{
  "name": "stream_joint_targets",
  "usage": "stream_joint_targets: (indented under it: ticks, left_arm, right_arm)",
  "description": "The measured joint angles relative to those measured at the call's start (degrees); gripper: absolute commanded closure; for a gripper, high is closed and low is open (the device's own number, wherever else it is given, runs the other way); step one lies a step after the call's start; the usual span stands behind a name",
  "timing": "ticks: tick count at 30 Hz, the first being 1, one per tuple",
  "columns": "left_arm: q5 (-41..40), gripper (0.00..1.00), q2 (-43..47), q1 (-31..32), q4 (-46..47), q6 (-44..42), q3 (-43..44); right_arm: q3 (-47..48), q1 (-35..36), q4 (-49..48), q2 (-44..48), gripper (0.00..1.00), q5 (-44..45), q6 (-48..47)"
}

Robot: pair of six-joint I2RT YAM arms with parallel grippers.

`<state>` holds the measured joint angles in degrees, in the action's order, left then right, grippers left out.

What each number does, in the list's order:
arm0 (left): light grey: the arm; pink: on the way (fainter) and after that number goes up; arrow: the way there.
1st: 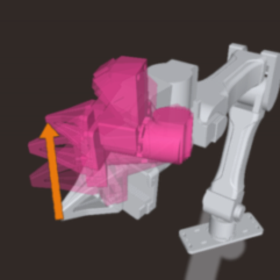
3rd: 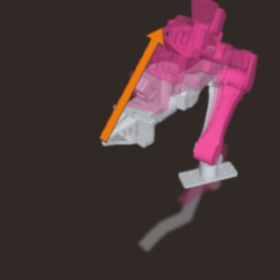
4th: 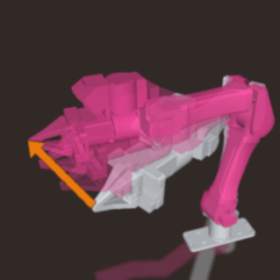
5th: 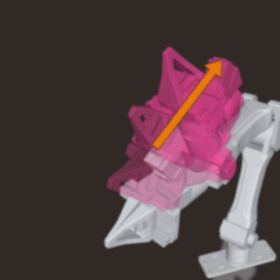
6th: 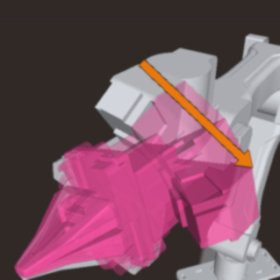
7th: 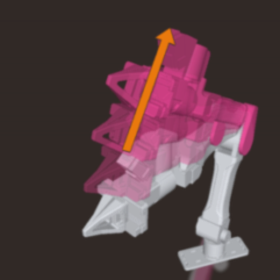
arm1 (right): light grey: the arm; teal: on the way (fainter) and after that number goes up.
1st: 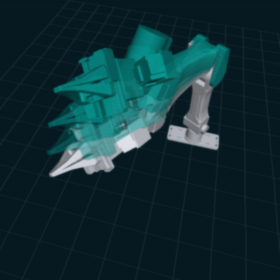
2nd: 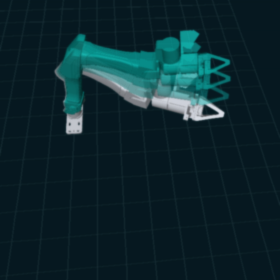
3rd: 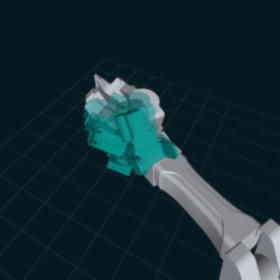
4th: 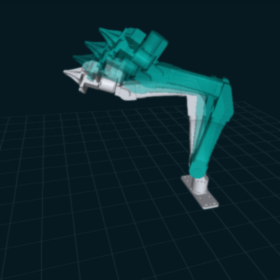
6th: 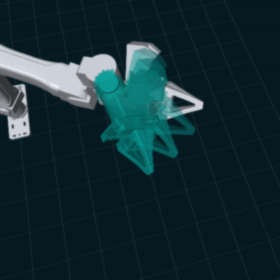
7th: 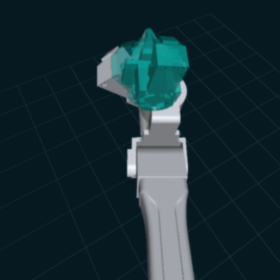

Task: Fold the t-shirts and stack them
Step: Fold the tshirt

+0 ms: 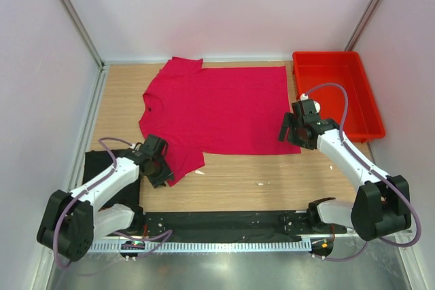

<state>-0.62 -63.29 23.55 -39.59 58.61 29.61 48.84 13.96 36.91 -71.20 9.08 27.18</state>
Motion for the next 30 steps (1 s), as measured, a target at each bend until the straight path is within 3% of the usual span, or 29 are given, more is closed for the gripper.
stream_joint_targets:
  ticks: [8, 14, 18, 22, 28, 30]
  left_arm:
    - [0.15, 0.61, -2.82, 0.09, 0.55, 1.36, 0.87]
    - [1.27, 0.76, -5.03, 0.39, 2.82, 1.42, 1.6]
    - [1.25, 0.98, -5.11, 0.44, 3.93, 1.33, 1.33]
    - [-0.22, 1.0, -3.85, 0.48, 3.32, 0.96, 1.29]
    - [-4.39, 1.0, 3.8, 0.48, -3.3, -0.33, 4.39]
    - [-5.31, 1.0, 5.84, 0.48, -5.49, -0.96, 6.95]
  right_arm:
    - [-0.02, 0.0, -0.02, 0.44, 0.22, 0.07, 0.02]
    - [-0.02, 0.0, -0.04, 0.44, 0.22, 0.13, 0.0]
    - [-0.02, 0.0, -0.04, 0.35, 0.22, 0.17, -0.02]
    - [-0.04, 0.0, -0.04, -0.52, 0.23, 0.31, 0.0]
    - [-0.28, -0.17, 0.22, -2.23, 0.33, 1.79, 1.86]
    - [-1.03, -0.74, 0.15, -2.34, 0.44, 1.99, 3.39]
